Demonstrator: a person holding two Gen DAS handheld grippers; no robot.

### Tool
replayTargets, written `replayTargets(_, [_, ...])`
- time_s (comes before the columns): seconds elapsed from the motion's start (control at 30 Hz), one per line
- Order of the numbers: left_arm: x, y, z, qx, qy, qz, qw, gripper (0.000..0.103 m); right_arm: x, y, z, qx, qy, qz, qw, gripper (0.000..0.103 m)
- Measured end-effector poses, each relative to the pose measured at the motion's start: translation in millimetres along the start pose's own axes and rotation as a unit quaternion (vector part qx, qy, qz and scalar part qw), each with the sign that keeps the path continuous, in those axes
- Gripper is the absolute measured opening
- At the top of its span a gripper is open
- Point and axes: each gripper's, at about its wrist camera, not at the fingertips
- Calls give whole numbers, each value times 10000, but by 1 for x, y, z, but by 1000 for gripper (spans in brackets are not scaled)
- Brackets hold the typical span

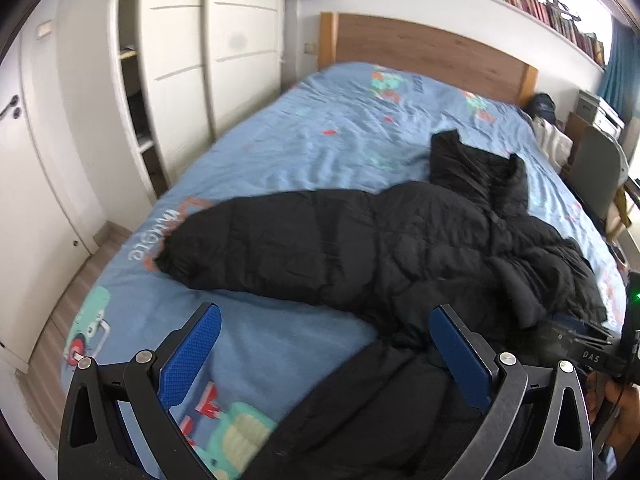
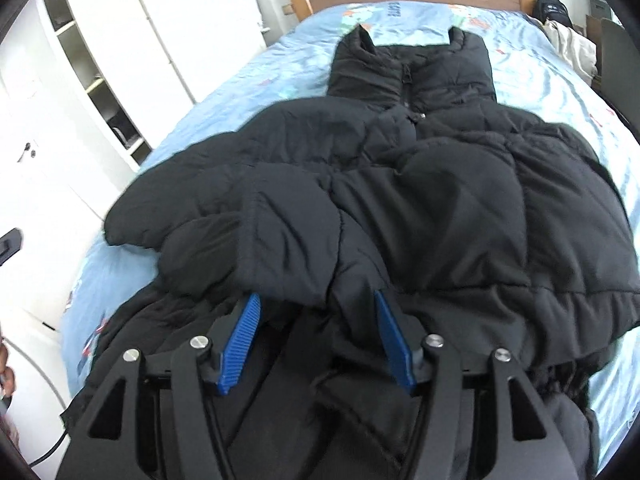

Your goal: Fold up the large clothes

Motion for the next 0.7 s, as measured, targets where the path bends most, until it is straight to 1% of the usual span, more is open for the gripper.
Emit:
replayTargets(0.07, [3,17,3,-16,-43,138,9999,102,0,4,-19,-13,132,-27,9999,58])
replayTargets(0.1, [6,29,5,-12,-39,224,9997,102,1,9,-29,-64,215,-2,9997,58])
replayTargets(0.17, [12,55,13,-116,-72,365,9992,102,4,25,-50,-207,393,109,9990,58])
replayTargets(0.23, [18,85,21,-243,-76,507,9984,102,8,45,-68,-487,564,177,9971,58])
replayTargets(0.3, [24,118,33,-499,-77,656,9966,102,12,69,-82,-900,634,211,9937,58])
replayTargets(0.37, [28,154,48,-756,-108,802,9938,102,16,91,-89,-1148,659,317,9907,58])
replayTargets(0.4, [30,167,54,-849,-125,848,9927,102,19,104,-92,-1226,691,397,9893,58])
replayTargets(0.43, [31,191,66,-987,-157,919,9907,102,21,113,-93,-1281,707,454,9882,58])
replayTargets(0.5, [30,221,82,-1113,-173,989,9887,102,26,133,-92,-1376,736,556,9862,58])
replayTargets(0.53, [30,242,97,-1169,-219,1045,9874,102,27,139,-90,-1373,737,587,9860,58])
replayTargets(0.63, [24,279,133,-1307,-415,1043,9850,102,31,154,-77,-1281,701,639,9872,58])
replayTargets(0.67, [23,285,141,-1304,-468,1052,9847,102,32,157,-70,-1228,671,645,9881,58])
replayTargets(0.7, [18,294,157,-1216,-559,1093,9850,102,32,161,-62,-1168,624,662,9890,58])
Point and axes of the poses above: each gripper's, at about its wrist camera, not at the fingertips, and z roughly the way its jaws point, y to its right, x to its top, and after that the axes turned 3 degrees about z, right-handed
